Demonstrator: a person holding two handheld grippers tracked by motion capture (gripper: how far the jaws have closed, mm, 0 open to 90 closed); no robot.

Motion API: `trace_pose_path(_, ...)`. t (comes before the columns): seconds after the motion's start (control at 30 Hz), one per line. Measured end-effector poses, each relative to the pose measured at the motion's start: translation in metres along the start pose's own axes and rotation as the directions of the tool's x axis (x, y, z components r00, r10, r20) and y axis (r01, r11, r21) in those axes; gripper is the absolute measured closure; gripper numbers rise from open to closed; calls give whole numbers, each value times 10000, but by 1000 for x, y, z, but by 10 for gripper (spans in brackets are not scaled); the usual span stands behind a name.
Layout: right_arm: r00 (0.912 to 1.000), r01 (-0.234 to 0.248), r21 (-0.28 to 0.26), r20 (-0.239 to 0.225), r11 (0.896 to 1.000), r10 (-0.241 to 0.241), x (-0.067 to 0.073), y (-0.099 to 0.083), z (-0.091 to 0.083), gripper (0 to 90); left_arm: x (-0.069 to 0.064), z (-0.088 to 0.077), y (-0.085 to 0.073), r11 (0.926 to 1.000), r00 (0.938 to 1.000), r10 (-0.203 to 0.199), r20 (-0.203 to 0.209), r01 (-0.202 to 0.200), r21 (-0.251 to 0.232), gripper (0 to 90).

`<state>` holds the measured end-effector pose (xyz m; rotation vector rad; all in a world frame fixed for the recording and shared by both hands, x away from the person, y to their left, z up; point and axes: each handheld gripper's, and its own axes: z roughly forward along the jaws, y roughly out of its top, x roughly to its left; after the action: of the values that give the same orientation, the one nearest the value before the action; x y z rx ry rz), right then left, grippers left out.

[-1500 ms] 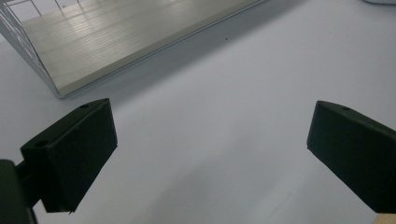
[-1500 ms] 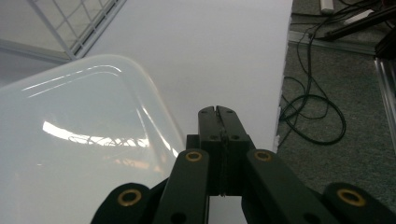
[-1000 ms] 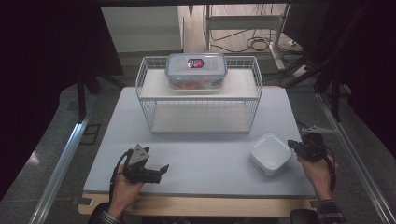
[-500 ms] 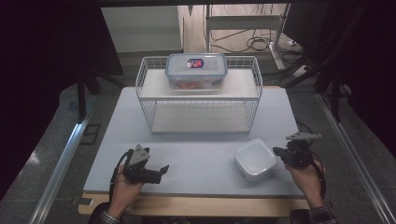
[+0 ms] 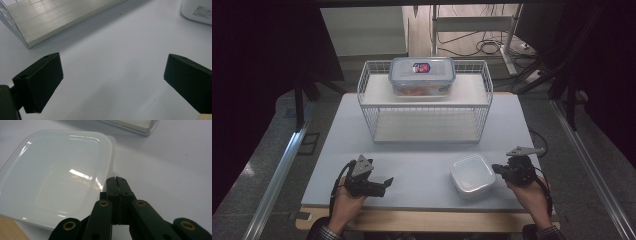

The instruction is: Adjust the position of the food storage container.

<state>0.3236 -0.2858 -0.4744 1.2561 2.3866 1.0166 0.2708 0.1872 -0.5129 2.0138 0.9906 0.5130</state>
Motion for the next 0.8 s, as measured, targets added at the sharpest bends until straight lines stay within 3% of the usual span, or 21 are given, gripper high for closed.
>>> trace_pose_path(0.57, 9913, 697, 607, -1157, 9957, -623, 36, -4, 13, 897, -6, 3, 2, 9989, 9995, -149, 295, 135, 448, 42)
trace_pose_path(0.8, 9809, 963, 840, -1773, 9918, -803, 53, -4, 22, 897, -19, 6, 6, 9975, 9965, -70, 839, 11, 706, 66)
